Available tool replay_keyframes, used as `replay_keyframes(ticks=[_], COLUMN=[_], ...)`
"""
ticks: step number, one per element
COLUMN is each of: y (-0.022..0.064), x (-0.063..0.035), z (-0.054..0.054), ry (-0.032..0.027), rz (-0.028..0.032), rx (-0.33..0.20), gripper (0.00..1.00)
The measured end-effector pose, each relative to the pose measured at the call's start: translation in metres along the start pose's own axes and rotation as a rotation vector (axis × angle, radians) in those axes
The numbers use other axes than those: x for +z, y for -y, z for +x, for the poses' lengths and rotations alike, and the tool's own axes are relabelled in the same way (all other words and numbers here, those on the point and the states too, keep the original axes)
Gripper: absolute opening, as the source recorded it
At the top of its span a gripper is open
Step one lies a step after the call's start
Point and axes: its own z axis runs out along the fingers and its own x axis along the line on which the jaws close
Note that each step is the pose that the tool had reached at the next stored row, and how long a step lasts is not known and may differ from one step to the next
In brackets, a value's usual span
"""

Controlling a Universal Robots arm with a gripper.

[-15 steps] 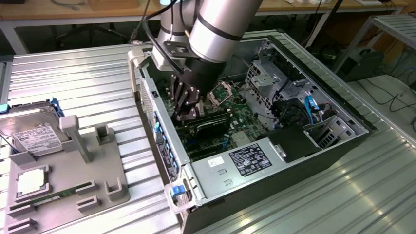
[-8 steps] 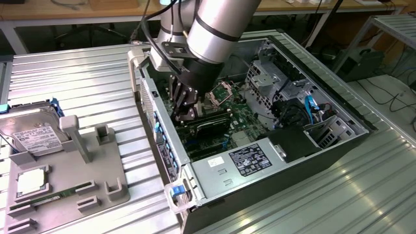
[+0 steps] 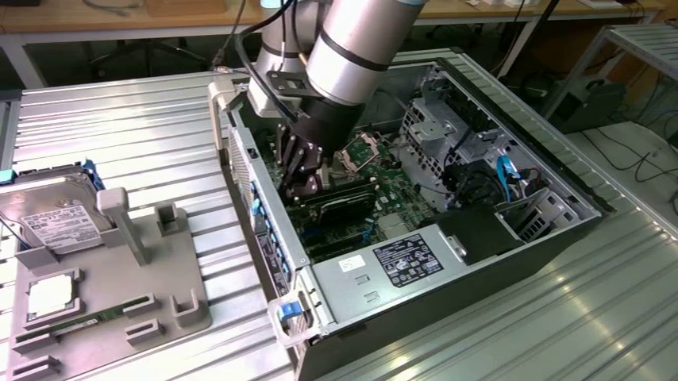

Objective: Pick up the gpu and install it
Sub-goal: 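Press down on the gpu until it lock into place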

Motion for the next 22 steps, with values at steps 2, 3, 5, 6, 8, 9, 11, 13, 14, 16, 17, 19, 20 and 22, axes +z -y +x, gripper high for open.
replay_keyframes(ticks=[2,3,5,6,8,9,11,13,14,16,17,19,20,22], y=[0.0030,0.0052,0.0085,0.0103,0.0111,0.0111,0.0112,0.0114,0.0114,0.0116,0.0115,0.0111,0.0110,0.0101], x=[0.0007,0.0010,0.0011,0.0010,0.0010,0.0010,0.0009,0.0010,0.0010,0.0012,0.0010,-0.0001,-0.0009,-0.0046], z=[-0.002,-0.003,-0.004,-0.004,-0.004,-0.004,-0.004,-0.004,-0.004,-0.004,-0.004,-0.004,-0.004,-0.004], ry=[-0.0001,-0.0003,-0.0006,-0.0012,-0.0034,-0.0055,-0.0084,-0.0108,-0.0116,-0.0125,-0.0133,-0.0143,-0.0140,-0.0142], rz=[0.0012,0.0021,0.0055,0.0160,0.0495,0.0666,0.0962,0.1329,0.1460,0.1581,0.1599,0.1624,0.1631,0.1635], rx=[0.000,0.000,-0.001,-0.002,-0.007,-0.013,-0.021,-0.026,-0.028,-0.032,-0.034,-0.036,-0.036,-0.037], gripper=[0.11,0.11,0.11,0.11,0.11,0.11,0.11,0.11,0.11,0.11,0.11,0.11,0.11,0.11])
